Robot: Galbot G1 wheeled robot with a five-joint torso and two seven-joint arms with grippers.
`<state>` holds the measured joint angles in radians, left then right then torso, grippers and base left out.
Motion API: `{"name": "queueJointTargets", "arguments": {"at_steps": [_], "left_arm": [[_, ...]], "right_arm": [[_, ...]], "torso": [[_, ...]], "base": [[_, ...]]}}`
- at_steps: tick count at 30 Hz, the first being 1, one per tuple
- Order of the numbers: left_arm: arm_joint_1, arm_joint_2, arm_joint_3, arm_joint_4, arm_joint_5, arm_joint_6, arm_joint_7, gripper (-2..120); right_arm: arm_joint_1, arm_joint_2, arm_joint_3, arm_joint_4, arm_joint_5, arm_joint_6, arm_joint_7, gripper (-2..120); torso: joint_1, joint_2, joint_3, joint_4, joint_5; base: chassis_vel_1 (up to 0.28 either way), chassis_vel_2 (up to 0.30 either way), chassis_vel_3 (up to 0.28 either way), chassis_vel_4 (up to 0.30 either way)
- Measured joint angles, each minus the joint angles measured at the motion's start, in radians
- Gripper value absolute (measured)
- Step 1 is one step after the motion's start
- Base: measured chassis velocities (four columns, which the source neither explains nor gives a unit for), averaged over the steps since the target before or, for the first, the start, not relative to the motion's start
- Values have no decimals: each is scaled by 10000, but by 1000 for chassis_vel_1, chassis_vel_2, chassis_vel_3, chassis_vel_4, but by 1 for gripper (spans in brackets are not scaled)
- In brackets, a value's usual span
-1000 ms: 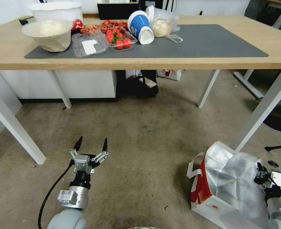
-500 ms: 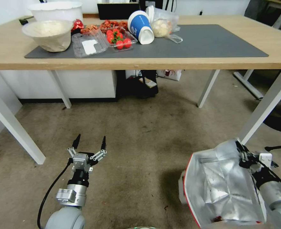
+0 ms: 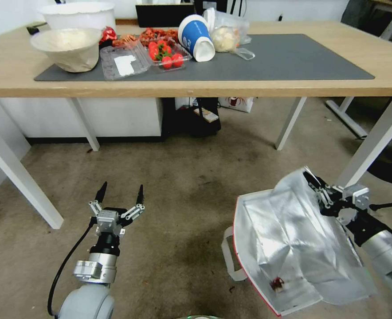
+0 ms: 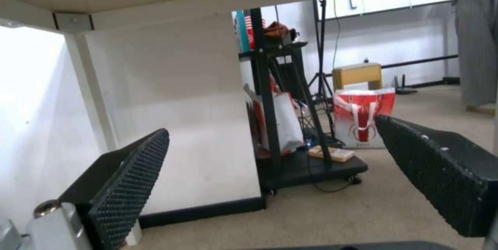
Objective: Pick up the food delivery bag from the floor and place it on the table.
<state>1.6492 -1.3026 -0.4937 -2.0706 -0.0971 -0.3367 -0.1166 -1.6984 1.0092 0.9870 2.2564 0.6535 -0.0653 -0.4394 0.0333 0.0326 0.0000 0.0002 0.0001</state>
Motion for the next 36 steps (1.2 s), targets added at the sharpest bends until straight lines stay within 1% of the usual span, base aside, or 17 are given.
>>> {"name": "queueJointTargets", "arguments": {"at_steps": [3,5,7,8,11,12,15,17,20,21,24,25,27,28,31,36], "left_arm": [[20,29,-57,-72,7,-24,-40,99],[24,29,-59,-93,7,-24,-40,99],[38,17,-53,-189,10,-5,-48,99],[38,17,-53,-189,10,-5,-48,99],[46,6,-51,-270,30,37,-65,99],[46,6,-51,-270,30,37,-65,99],[80,20,-72,-351,40,81,-92,99],[93,23,-88,-366,41,86,-96,99],[138,24,-103,-407,47,90,-99,99],[138,24,-103,-407,47,90,-99,99],[165,14,-104,-465,52,100,-99,99],[165,14,-104,-465,52,100,-99,99],[175,13,-102,-508,52,123,-97,99],[197,13,-94,-561,51,186,-97,99],[238,16,-77,-621,33,276,-104,100],[327,19,-42,-685,-61,367,-105,100]], "right_arm": [[66,-240,362,478,1011,220,-818,0],[66,-300,450,580,1193,220,-945,0],[66,-500,680,806,1708,200,-1375,0],[66,-500,680,806,1708,200,-1375,0],[18,-675,812,913,2184,182,-1905,0],[18,-675,812,913,2184,182,-1905,0],[-16,-834,900,1029,2672,191,-2355,0],[-9,-878,942,1093,2875,167,-2446,0],[11,-1025,1125,1260,3660,-65,-2825,0],[11,-1025,1125,1260,3660,-65,-2825,0],[26,-1131,1372,1278,4258,-327,-3499,0],[26,-1131,1372,1278,4258,-327,-3499,0],[37,-1184,1525,1220,4532,-483,-4063,0],[63,-1221,1655,1145,4665,-594,-4530,0],[61,-1226,1726,1118,4698,-640,-4739,0],[58,-1150,1745,1128,4688,-644,-4756,0]], "torso": [[-1,0,0,-1,-1],[0,0,0,-1,-2],[0,0,0,-1,-1],[0,0,0,-1,-1],[-1,0,0,-1,-2],[-1,0,0,-1,-2],[0,0,0,-1,-1],[-1,-1,0,-1,-1],[0,0,0,-1,-1],[0,0,0,-1,-1],[-1,0,0,-1,-1],[-1,0,0,-1,-1],[-1,0,0,-1,-2],[0,-1,0,-1,-1],[0,0,0,-1,-1],[-1,-1,-1,-1,-1]], "base": [[0,0,0,0],[0,0,0,0],[0,0,0,0],[0,0,0,0],[0,0,0,0],[0,0,0,0],[0,0,0,0],[0,0,0,0],[0,0,0,0],[0,0,0,0],[0,0,0,0],[0,0,0,0],[0,0,0,0],[0,0,0,0],[0,0,0,0],[0,0,0,0]]}}
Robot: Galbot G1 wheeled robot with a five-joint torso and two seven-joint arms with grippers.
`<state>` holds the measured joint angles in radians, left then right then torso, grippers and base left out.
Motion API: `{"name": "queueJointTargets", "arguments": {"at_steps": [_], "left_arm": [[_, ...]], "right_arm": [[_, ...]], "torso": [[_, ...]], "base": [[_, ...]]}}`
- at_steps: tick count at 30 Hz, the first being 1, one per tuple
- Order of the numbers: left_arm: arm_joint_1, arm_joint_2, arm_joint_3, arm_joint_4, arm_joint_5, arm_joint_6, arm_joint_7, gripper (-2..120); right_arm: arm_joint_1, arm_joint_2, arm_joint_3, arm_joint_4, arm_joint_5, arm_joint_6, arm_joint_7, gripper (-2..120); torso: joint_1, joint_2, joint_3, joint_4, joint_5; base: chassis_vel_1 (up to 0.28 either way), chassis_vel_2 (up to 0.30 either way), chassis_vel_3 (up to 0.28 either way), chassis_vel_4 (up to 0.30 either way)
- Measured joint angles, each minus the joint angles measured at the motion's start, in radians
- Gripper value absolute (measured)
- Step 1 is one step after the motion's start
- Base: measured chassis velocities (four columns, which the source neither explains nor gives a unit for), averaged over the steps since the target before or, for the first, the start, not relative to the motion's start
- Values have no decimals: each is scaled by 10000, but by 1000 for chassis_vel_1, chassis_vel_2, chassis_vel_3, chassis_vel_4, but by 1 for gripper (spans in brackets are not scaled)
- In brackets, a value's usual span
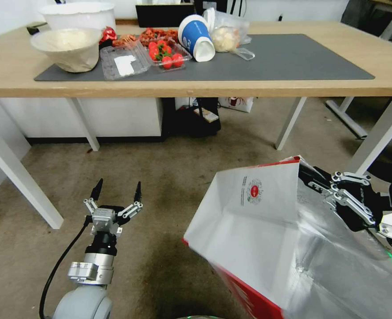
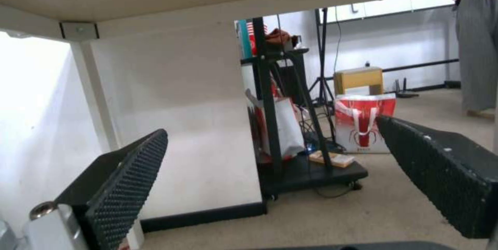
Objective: Pick up the food delivery bag from the floor and place it on the table.
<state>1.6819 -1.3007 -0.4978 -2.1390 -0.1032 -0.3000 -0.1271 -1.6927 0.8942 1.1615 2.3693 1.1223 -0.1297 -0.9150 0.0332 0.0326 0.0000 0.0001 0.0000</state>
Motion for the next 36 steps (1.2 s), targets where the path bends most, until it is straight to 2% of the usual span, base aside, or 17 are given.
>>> {"name": "queueJointTargets", "arguments": {"at_steps": [9,20,36], "left_arm": [[84,3,6,-46,-125,35,108,100],[95,8,54,2,-82,40,113,100],[124,17,37,-79,-41,182,73,100]], "right_arm": [[-11,137,8,31,-170,23,-82,0],[-65,231,47,66,-297,46,-233,0],[23,265,7,-191,-244,-92,-1207,0]], "torso": [[0,154,127,-1,0],[33,639,586,0,-1],[148,1336,1179,0,0]], "base": [[0,0,0,0],[0,0,0,0],[0,0,0,0]]}}
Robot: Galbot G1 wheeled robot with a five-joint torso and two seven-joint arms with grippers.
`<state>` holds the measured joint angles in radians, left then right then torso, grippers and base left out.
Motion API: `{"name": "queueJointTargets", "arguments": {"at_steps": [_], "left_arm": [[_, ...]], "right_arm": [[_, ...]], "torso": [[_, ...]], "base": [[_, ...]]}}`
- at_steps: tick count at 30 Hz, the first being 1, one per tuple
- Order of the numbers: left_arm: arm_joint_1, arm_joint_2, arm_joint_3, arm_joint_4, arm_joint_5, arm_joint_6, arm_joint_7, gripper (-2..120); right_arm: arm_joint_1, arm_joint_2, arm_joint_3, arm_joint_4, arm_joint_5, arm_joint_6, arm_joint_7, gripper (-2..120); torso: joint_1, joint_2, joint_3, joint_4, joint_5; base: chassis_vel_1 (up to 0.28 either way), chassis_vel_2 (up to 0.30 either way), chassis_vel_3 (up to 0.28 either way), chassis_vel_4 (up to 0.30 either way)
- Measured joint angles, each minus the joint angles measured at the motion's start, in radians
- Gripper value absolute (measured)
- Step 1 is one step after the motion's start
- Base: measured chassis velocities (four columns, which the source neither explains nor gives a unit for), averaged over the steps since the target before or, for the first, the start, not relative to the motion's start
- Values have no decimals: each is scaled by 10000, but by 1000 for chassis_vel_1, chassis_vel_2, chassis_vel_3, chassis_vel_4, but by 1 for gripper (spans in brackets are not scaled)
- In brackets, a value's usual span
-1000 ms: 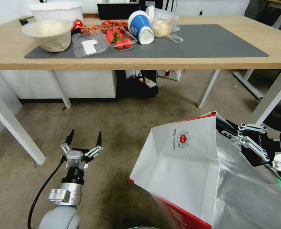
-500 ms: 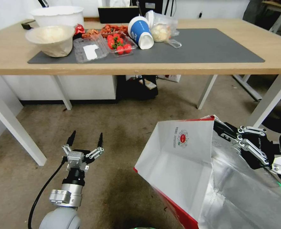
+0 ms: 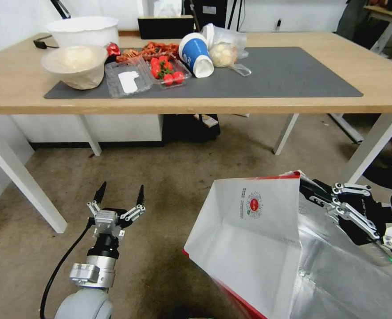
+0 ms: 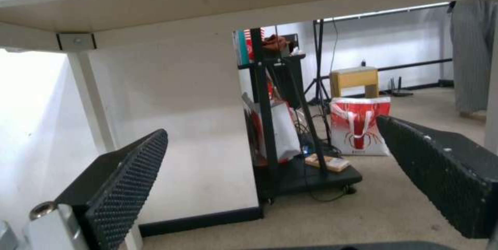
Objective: Pick up the food delivery bag from the floor and place it on the table.
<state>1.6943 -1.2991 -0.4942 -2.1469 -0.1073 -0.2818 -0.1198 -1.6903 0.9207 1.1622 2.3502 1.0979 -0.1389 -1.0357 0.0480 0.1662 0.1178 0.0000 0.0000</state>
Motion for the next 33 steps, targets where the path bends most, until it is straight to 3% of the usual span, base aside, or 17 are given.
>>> {"name": "queueJointTargets", "arguments": {"at_steps": [33], "left_arm": [[107,-15,69,-57,159,38,26,100]], "right_arm": [[33,104,43,31,-34,18,220,0]], "torso": [[320,1309,997,1,0]], "base": [[0,0,0,0]]}}
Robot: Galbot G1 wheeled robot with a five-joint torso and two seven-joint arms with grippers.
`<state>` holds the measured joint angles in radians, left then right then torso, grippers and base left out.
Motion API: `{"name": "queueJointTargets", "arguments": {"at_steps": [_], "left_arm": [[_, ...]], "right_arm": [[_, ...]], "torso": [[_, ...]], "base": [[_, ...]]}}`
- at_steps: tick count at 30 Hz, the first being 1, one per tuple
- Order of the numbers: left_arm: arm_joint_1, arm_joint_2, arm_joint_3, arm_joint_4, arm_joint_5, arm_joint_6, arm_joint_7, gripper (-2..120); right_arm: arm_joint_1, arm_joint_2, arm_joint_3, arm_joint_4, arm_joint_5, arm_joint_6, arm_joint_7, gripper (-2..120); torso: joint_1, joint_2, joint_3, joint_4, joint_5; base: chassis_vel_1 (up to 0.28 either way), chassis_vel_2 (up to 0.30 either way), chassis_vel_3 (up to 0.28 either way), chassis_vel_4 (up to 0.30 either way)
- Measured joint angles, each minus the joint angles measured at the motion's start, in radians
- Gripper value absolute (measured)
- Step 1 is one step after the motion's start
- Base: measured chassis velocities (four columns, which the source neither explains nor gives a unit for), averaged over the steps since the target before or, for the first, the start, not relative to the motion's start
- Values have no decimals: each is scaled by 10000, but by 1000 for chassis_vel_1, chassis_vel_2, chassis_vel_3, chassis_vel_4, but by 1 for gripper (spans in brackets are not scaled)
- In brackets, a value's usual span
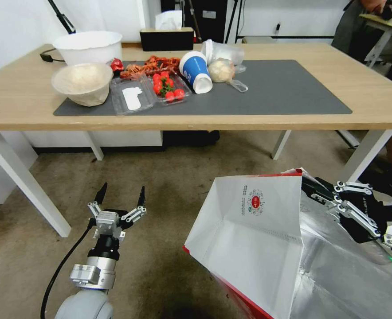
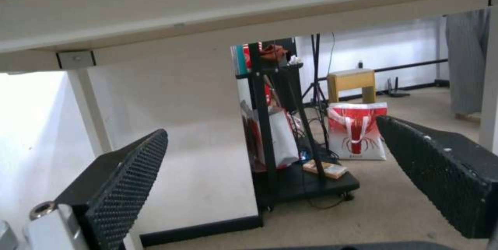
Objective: Pick up the food delivery bag from the floor and place it on the table.
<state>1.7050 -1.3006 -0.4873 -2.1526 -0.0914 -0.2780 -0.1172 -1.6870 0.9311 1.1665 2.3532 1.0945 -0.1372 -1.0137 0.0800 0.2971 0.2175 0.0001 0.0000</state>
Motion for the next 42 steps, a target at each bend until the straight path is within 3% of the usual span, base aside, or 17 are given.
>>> {"name": "queueJointTargets", "arguments": {"at_steps": [42], "left_arm": [[118,-39,20,-119,144,-81,82,99]], "right_arm": [[-48,101,-35,96,-124,47,70,0]], "torso": [[553,1664,1110,-1,0]], "base": [[0,0,0,0]]}}
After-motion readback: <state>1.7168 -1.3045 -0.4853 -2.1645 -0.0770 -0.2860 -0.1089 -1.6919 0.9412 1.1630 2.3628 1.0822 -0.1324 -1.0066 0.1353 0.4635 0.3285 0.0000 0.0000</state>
